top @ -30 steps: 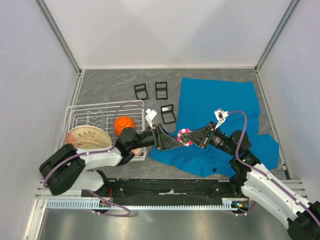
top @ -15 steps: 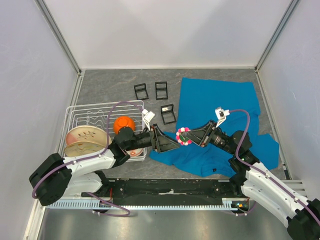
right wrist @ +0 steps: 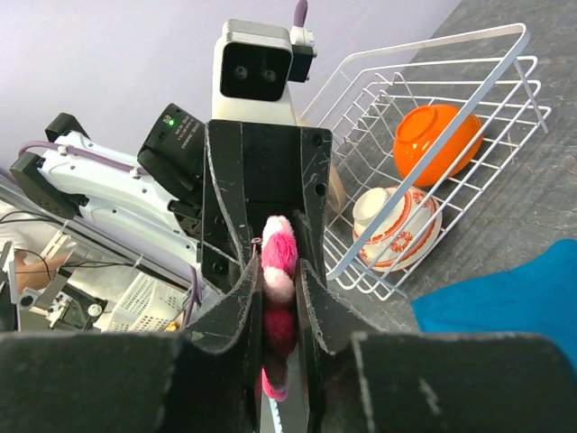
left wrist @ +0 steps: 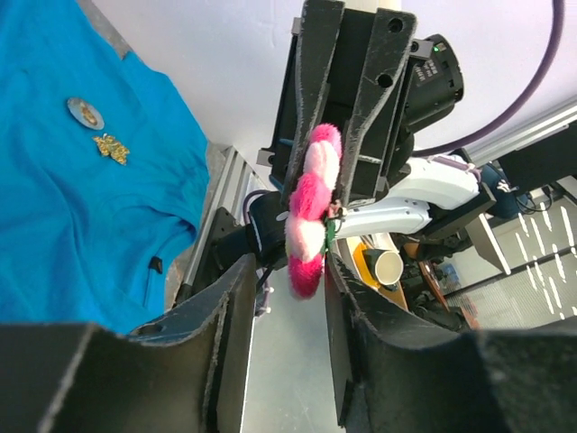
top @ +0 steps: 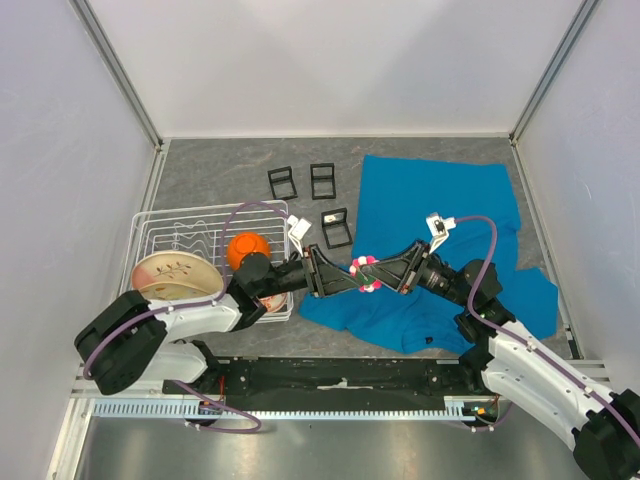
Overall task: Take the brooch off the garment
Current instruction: Close the brooch, then place the brooch in the brooch box.
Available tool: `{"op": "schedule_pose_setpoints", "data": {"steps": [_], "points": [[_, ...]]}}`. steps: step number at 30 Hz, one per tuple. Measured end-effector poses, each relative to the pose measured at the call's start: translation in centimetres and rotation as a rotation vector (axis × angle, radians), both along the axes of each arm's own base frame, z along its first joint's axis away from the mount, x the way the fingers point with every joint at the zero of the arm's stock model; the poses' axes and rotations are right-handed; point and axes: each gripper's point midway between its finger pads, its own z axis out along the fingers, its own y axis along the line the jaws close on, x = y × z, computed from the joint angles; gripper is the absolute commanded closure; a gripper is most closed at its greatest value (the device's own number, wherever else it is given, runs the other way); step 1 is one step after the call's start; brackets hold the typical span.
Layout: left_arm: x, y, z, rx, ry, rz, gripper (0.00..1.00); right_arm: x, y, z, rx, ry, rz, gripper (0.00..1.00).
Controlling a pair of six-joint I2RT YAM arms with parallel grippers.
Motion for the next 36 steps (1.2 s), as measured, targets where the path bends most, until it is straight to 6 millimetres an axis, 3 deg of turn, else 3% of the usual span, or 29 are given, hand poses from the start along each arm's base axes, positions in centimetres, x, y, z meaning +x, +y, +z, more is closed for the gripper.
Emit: {"op": "schedule_pose_setpoints", "data": {"steps": [3, 5, 6, 10, 14, 18, 22, 30, 32, 36], "points": [[-0.1, 0.0, 0.5, -0.021, -0.009, -0.010, 0.62, -0.1, 0.0, 0.0, 0.001, -0.002, 0.005, 1.00], [-0.2, 0.0, 0.7, -0.030, -0.013, -0.013, 0.54, -0.1, 0.1, 0.1, 0.001, -0.004, 0.008, 1.00], [-0.2, 0.0, 0.7, -0.031, -0.013, -0.013, 0.42, -0.1, 0.1, 0.0, 0.000, -0.007, 0.007, 1.00], [-0.2, 0.1, 0.5, -0.023, 0.005, -0.012, 0.34, 0.5, 0.0, -0.9, -0.060, 0.000, -0.015, 1.00], [-0.7, 1.3, -1.0, 0.025, 0.042, 0.007, 0.31, 2.2, -0.2, -0.9, -0.171, -0.029, -0.081, 1.00], [-0.2, 3.3, -1.7, 0.131, 0.063, 0.111, 0.29, 5.3, -0.6, -0.7, -0.305, -0.076, -0.192, 1.00], [1.7, 6.2, -0.9, 0.284, 0.073, 0.310, 0.27, 8.0, 0.3, -2.8, -0.489, -0.112, -0.287, 1.00], [4.3, 15.9, 6.2, 0.365, 0.025, 0.787, 0.27, 12.9, 3.6, -11.0, -0.991, -0.276, -0.382, 1.00], [4.4, 18.3, 7.0, 0.371, 0.012, 0.878, 0.27, 14.0, 4.7, -12.8, -1.120, -0.347, -0.380, 1.00], [4.5, 20.8, 6.7, 0.417, -0.008, 0.974, 0.27, 15.2, 6.6, -15.1, -1.301, -0.469, -0.367, 1.00]]}}
